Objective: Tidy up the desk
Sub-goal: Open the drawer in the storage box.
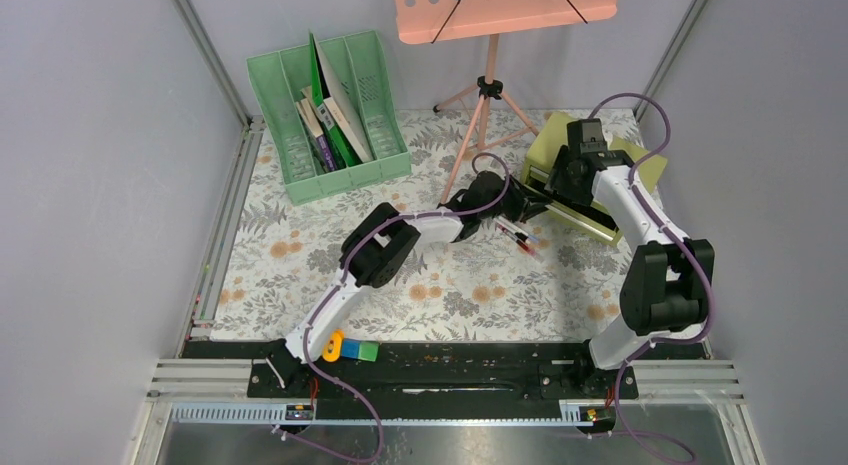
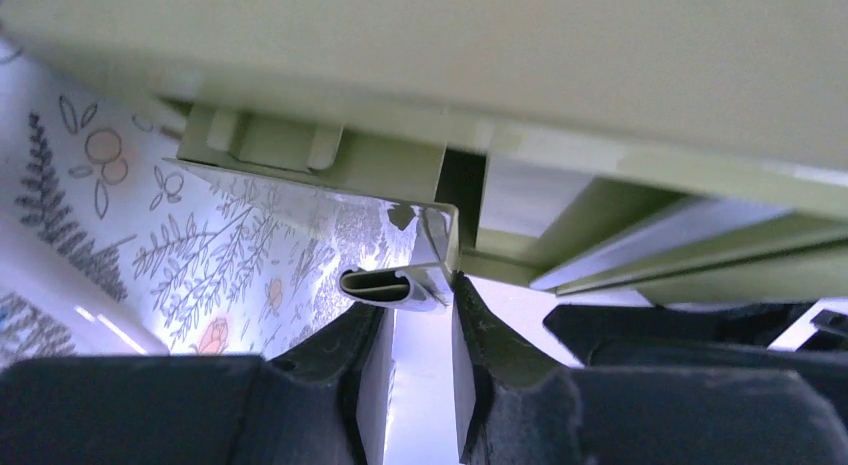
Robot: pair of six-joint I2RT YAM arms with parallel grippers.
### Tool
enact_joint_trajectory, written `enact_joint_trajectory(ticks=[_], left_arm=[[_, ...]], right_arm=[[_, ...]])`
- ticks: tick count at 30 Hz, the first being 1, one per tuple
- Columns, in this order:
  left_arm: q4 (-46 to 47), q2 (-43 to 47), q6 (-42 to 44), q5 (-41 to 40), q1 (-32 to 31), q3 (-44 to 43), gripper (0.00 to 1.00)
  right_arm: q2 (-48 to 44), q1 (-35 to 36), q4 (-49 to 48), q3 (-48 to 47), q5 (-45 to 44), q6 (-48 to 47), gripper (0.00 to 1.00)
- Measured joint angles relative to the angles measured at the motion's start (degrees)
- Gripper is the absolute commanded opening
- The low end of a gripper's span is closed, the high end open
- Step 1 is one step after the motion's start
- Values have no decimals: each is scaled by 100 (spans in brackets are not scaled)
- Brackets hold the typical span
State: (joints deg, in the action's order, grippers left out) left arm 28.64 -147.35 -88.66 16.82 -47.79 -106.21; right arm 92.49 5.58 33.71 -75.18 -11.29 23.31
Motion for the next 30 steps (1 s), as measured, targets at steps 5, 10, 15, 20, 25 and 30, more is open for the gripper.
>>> enact_joint_trajectory(ticks=[5, 10, 15, 20, 25, 30], left_arm=[[20, 223, 15, 122, 0, 343, 0], [46, 308, 11, 199, 0, 476, 0], [151, 313, 0, 264, -4, 555, 0], [391, 411, -11, 315, -31, 855, 0], [551, 553, -4, 382, -52, 1169, 0], [466, 632, 111, 404, -52, 1217, 26]], right_arm=[[52, -46, -37, -107, -22, 50, 62], [85, -63, 24, -223, -101, 105, 63], [111, -131, 76, -284, -129, 160, 63], [177, -249, 186, -398, -120, 234, 63], [197, -315, 203, -426, -122, 254, 64], [197, -319, 203, -426, -114, 254, 64]])
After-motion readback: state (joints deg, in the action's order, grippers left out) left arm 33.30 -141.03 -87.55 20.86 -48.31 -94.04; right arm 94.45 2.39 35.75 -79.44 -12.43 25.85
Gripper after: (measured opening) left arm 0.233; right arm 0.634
